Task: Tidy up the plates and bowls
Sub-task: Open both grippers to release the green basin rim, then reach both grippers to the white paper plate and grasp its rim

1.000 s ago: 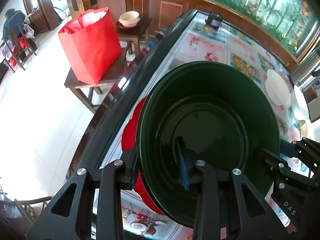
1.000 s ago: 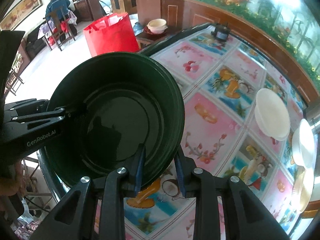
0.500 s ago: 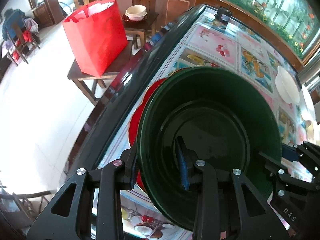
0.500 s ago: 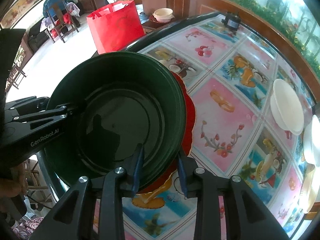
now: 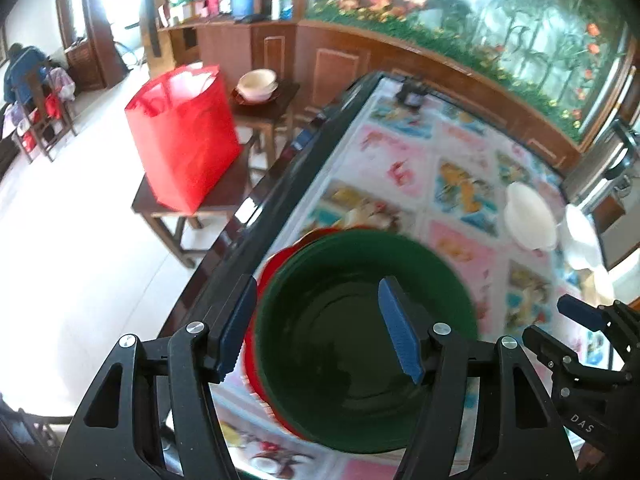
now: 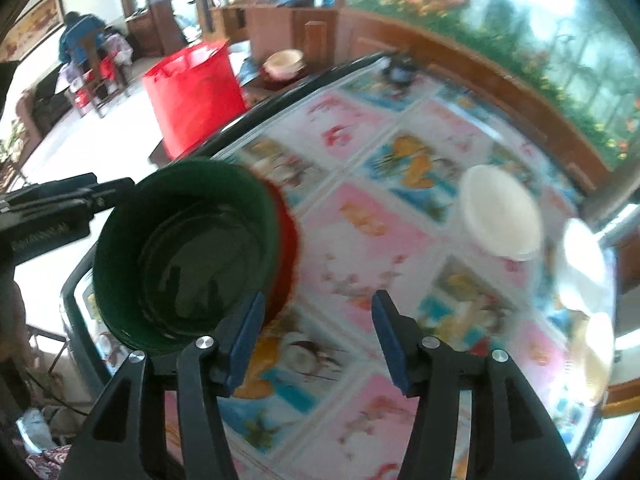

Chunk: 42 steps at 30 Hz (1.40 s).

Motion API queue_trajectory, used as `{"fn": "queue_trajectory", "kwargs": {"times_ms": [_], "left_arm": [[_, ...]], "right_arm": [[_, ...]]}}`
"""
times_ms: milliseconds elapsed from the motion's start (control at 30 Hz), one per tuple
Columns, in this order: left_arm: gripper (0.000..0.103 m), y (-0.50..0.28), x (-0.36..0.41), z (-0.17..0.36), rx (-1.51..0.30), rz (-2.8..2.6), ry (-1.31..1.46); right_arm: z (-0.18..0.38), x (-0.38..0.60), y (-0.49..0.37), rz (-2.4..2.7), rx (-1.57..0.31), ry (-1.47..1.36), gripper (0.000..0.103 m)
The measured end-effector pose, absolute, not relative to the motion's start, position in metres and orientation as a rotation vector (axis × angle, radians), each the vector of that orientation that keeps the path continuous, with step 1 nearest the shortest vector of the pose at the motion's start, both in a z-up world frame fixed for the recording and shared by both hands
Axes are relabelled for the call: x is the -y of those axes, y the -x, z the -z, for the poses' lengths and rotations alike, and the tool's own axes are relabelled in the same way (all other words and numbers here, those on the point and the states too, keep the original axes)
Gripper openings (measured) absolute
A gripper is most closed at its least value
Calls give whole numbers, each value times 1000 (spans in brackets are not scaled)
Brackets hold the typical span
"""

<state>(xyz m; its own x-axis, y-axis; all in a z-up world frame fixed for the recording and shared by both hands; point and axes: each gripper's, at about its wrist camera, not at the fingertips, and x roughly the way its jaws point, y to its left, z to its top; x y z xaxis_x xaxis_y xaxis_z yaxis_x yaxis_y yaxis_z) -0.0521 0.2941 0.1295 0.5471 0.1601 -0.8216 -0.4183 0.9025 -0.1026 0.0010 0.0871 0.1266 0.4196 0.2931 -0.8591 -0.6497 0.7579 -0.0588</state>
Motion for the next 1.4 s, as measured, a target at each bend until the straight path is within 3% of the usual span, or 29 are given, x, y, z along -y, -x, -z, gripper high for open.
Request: {"fn": "queue_trajectory", "kwargs": {"times_ms": [167,767,1400], "left_arm": [[66,33,-264,-141,-922,-272,286],[66,-29,-126,-122,-1020,-30,164],[66,-73,-29,-94,-1089,81,105]], "right_arm": [[-149,-49,-11,-506,-933,376,65],[-152,87,-34,-248,-972,259,66],[-122,176,-58,-136,-1057,189,67]]}}
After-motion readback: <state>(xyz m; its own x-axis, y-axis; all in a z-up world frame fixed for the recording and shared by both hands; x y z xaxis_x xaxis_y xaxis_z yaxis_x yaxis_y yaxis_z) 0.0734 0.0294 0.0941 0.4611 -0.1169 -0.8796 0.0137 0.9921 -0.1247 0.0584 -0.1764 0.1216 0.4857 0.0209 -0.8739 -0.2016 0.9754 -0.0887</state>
